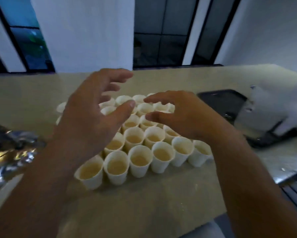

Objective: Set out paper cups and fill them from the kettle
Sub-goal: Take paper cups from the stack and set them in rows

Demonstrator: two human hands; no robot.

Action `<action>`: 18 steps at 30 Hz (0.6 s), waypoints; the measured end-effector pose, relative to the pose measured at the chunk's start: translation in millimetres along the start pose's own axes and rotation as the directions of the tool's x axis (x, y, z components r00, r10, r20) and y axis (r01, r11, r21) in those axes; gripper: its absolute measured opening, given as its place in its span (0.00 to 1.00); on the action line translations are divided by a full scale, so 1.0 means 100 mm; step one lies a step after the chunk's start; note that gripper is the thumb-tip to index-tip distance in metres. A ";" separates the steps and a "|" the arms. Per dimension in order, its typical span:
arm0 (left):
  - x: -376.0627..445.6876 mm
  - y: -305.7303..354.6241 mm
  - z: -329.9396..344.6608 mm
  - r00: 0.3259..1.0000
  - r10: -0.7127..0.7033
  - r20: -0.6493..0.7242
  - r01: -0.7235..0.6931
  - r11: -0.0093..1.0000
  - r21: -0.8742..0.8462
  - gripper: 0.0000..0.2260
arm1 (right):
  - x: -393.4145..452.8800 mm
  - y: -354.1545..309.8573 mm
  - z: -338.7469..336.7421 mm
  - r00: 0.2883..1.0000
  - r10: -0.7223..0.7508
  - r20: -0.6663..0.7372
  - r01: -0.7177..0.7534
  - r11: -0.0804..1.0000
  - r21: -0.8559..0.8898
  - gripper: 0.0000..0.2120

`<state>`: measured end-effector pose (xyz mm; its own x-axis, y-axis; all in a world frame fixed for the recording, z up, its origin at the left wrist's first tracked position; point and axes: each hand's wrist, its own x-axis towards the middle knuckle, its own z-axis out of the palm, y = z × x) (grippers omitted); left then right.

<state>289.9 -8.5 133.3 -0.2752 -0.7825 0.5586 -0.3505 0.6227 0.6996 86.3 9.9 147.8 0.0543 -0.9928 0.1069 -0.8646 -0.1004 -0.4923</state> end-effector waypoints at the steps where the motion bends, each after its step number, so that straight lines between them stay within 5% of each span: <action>1: 0.16 0.14 0.24 0.998 0.035 0.061 -0.033 0.999 -0.022 0.17 | -0.11 0.15 -0.16 0.998 0.052 -0.038 -0.053 0.999 -0.008 0.19; 11: 1.22 0.96 2.36 0.859 0.236 0.455 -0.195 0.971 -0.137 0.10 | -0.71 1.56 -1.13 0.851 0.327 -0.411 -0.305 0.945 0.121 0.08; 13: 1.34 1.01 2.73 0.832 0.231 0.505 -0.195 0.973 -0.123 0.10 | -0.76 1.93 -1.23 0.710 0.396 -0.583 -0.356 0.915 0.188 0.10; 15: 1.44 1.03 3.09 0.806 0.205 0.555 -0.194 0.978 -0.079 0.13 | -0.77 2.36 -1.26 0.492 0.417 -0.764 -0.388 0.891 0.236 0.13; 18: 1.51 1.04 3.59 0.771 0.161 0.616 -0.205 0.979 0.001 0.22 | -0.75 3.02 -1.26 0.224 0.510 -0.831 -0.404 0.824 0.397 0.17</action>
<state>-109.2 -63.6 130.5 -0.8200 -0.5055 0.2686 -0.2879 0.7698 0.5697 -241.9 62.1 99.6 -0.8435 -0.2187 0.4906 -0.5363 0.2919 -0.7919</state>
